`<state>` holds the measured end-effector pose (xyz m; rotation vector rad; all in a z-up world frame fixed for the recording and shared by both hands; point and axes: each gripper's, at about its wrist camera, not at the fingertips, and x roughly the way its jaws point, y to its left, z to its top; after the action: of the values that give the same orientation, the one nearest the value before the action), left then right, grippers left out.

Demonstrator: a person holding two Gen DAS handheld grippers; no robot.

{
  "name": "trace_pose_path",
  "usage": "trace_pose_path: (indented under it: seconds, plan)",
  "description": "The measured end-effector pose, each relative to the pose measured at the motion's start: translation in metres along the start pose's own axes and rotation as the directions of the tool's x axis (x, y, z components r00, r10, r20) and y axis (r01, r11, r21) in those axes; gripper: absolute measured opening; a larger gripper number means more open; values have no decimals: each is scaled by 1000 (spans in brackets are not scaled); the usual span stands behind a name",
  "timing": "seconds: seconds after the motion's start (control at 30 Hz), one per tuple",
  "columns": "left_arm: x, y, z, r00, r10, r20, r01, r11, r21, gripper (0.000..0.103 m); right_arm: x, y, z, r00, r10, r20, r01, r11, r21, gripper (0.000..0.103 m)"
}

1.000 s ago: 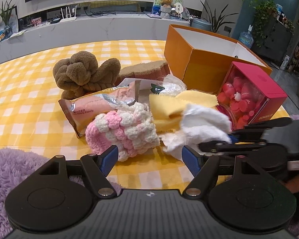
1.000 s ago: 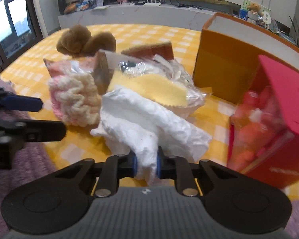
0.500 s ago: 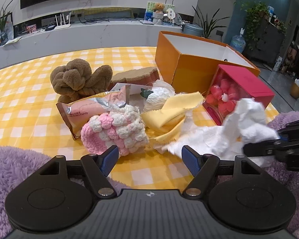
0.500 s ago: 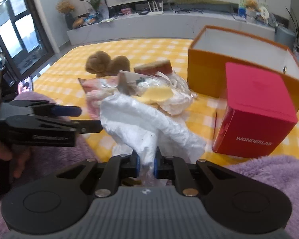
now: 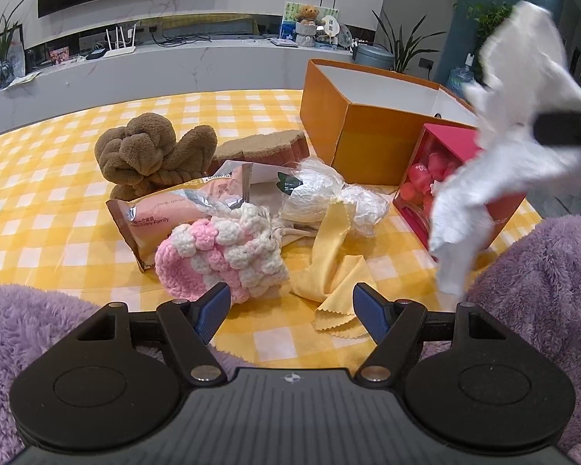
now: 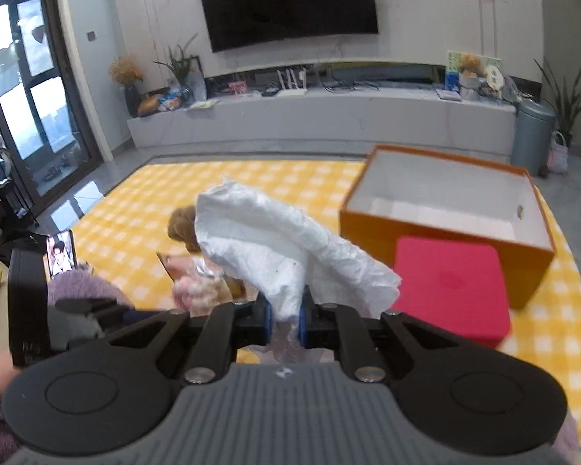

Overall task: Organize soft objects
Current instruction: 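Lift the white cloth with the right tool while the left tool approaches the yellow cloth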

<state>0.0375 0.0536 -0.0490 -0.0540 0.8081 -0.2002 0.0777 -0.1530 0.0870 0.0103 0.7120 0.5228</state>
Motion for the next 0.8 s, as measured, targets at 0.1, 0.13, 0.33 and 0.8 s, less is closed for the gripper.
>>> trace_pose_path:
  seconds: [0.1,0.13,0.33,0.8]
  plan:
    - [0,0,0,1000,-2,0,2,1000,-4,85,34,-3,-7,998,8,-68,-7,1000,6,11]
    - [1,0,1,1000,-1,-5,0,1000,-3,85,46,-6,-13,994,2,-106,0,1000,16,11]
    - [9,-4,9,999,-12,-51,14,998,57,85,108,-14,-48,967,-67,-244,60,998,-36,19]
    - [26,-4,10,991,-46,-126,54,997,58,85,102,17,-25,923,-18,-385,-208,817,-538,81]
